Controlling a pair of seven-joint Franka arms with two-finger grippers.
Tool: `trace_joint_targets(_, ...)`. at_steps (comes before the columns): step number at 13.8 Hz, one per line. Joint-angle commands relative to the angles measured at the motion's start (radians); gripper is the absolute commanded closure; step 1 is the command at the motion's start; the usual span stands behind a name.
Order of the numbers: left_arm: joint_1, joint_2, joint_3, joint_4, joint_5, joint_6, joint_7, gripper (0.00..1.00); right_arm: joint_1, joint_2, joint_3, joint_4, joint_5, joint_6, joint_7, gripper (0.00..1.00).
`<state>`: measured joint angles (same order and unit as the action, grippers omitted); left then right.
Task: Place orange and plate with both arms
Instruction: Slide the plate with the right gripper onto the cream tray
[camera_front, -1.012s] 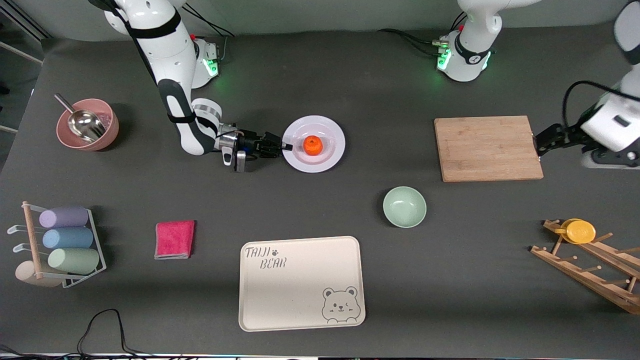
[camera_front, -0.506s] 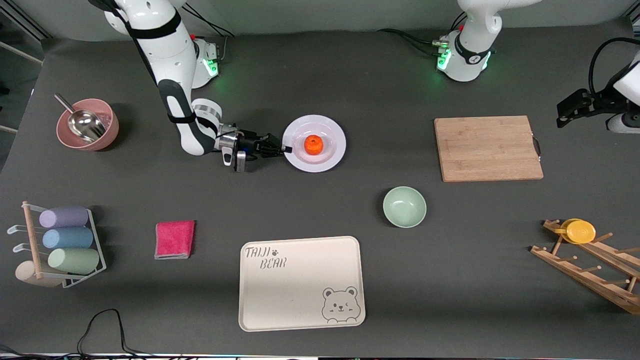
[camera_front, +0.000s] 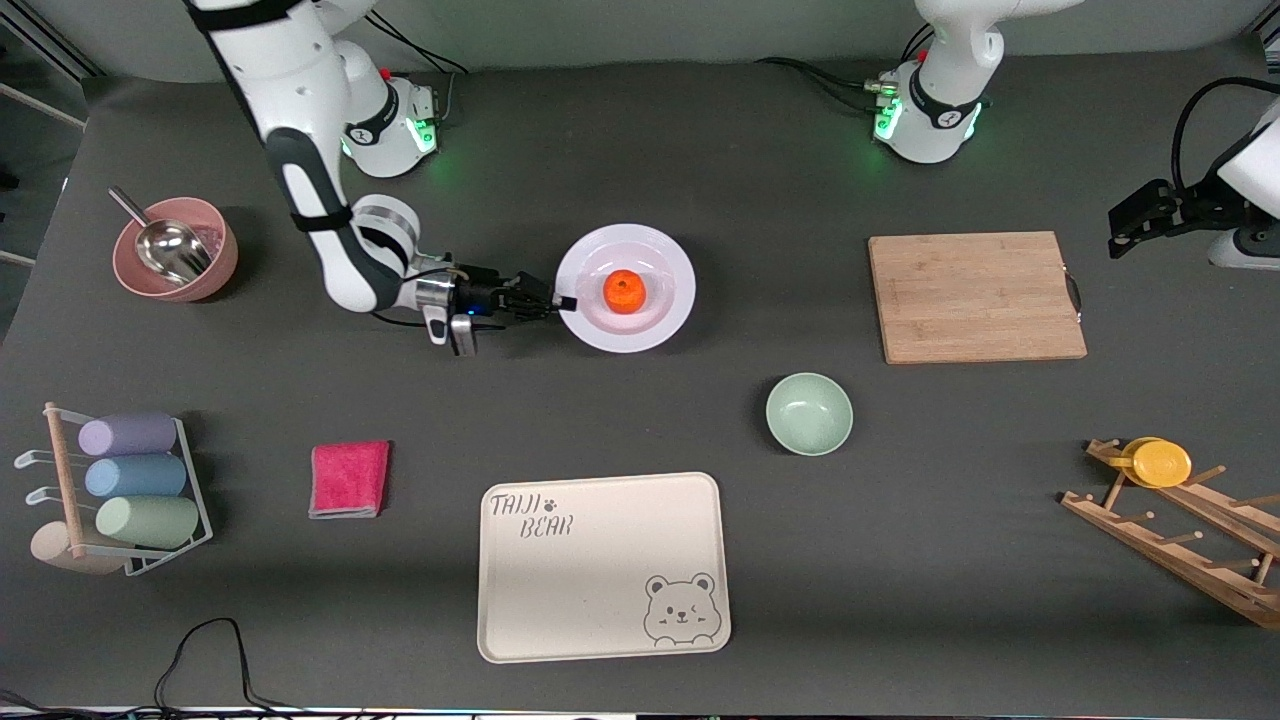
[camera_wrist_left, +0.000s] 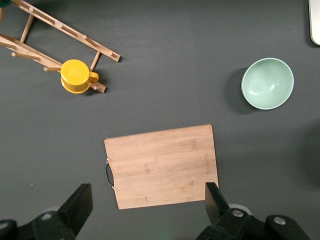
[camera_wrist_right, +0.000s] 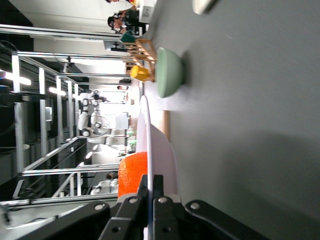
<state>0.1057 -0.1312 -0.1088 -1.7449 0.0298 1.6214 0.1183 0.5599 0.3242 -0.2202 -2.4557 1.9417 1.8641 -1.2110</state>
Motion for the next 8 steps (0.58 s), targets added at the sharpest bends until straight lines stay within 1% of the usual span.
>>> trace_joint_targets(1,-0.009,-0.011,-0.037,-0.004,0.057,0.028,0.011,0.0,-0.057,-0.1,0.002,-0.008,-0.09,-0.002,0.1,1.0)
trace_joint_targets(2,-0.007,-0.019,-0.055,-0.004,0.064,0.011,-0.002,0.0,-0.061,-0.094,0.001,0.007,-0.098,-0.002,0.108,1.0)
trace_joint_targets(3,-0.006,-0.019,-0.057,-0.011,0.064,0.009,-0.005,0.0,-0.063,-0.076,0.001,0.038,-0.098,-0.002,0.11,1.0)
trace_joint_targets(4,-0.001,-0.018,-0.057,-0.019,0.061,0.014,-0.008,0.0,-0.064,-0.033,0.001,0.087,-0.098,-0.002,0.111,1.0)
trace_joint_targets(6,0.003,-0.018,-0.057,-0.019,0.058,0.011,-0.009,0.0,-0.075,0.085,-0.01,0.229,-0.098,-0.002,0.116,1.0)
trace_joint_targets(8,0.003,-0.018,-0.057,-0.024,0.055,0.006,-0.009,0.0,-0.084,0.191,-0.011,0.396,-0.098,-0.002,0.218,1.0)
